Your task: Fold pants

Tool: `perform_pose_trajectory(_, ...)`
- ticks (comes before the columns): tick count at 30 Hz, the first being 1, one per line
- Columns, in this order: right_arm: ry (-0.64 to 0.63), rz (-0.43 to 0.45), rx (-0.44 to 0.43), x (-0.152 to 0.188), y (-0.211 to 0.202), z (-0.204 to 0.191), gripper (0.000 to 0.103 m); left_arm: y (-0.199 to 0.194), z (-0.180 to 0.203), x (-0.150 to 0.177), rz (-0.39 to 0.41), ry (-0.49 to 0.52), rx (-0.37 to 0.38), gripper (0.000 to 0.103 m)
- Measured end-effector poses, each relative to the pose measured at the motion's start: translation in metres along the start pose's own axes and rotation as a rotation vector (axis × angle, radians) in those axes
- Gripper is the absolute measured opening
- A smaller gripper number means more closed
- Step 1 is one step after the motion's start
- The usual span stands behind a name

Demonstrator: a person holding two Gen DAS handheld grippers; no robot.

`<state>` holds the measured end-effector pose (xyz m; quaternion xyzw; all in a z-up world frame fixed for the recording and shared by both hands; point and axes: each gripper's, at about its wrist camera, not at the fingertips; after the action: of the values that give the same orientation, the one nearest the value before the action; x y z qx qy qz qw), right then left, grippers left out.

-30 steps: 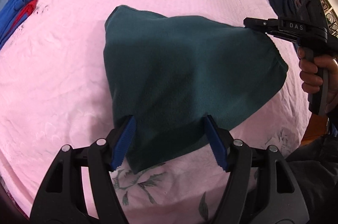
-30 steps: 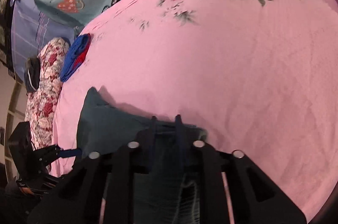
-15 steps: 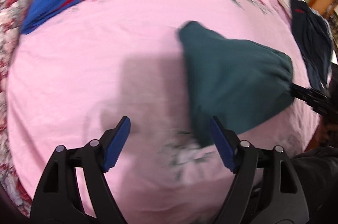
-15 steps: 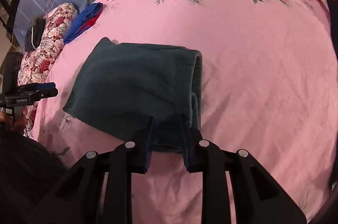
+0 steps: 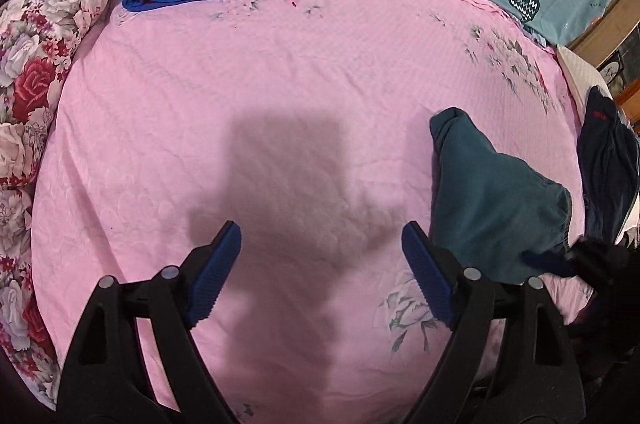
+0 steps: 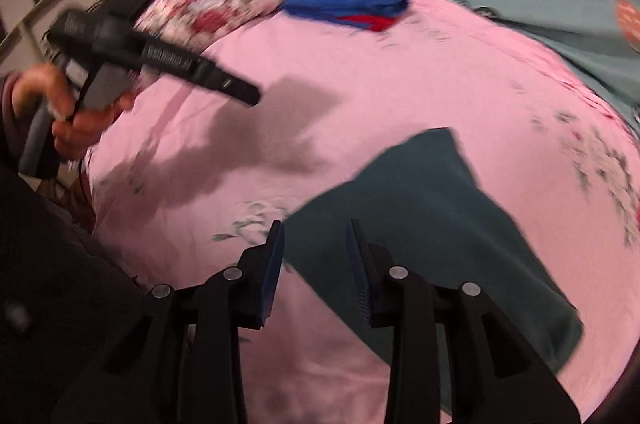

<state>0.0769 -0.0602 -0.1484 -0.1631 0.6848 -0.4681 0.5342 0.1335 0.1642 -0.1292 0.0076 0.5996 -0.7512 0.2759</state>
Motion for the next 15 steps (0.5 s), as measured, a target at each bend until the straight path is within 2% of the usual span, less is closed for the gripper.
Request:
perform_pose_trajectory(3,-0.028,-0.05,-0.022,-0.009,0.024,-0.009,0.034,0.002,-0.008,0.002,-0.009,-0.023,0.008,0.089)
perform_pose_trajectory(5,-0.041,-0.07,-0.023,-0.011,0.032,-0.015,0.04,0.004,-0.012,0.005,-0.019,-0.039,0.021,0.089)
perform_pose_trajectory(10,-0.065,-0.131,0.024,-0.007,0.05,-0.023,0.043,0.007,-0.025,0.012,-0.04,-0.065,0.048,0.09)
perform_pose_trajectory(12,-0.092,-0.178,0.094,-0.005,0.059,-0.026,0.043,0.008,-0.029,0.013,-0.046,-0.074,0.061,0.09)
perform_pose_trajectory(15,-0.11,-0.211,0.135,0.001,0.066,-0.03,0.042,0.01,-0.032,0.013,-0.057,-0.086,0.08,0.092)
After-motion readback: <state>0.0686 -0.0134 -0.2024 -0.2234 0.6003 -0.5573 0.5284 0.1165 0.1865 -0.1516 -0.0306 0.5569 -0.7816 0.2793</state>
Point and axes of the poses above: each gripper's, at about its wrist camera, not at the fingertips, and y roughly the way its jaws point, z to its right, x to its underside, and after that the axes turned 10 degrees about -y, right-handed
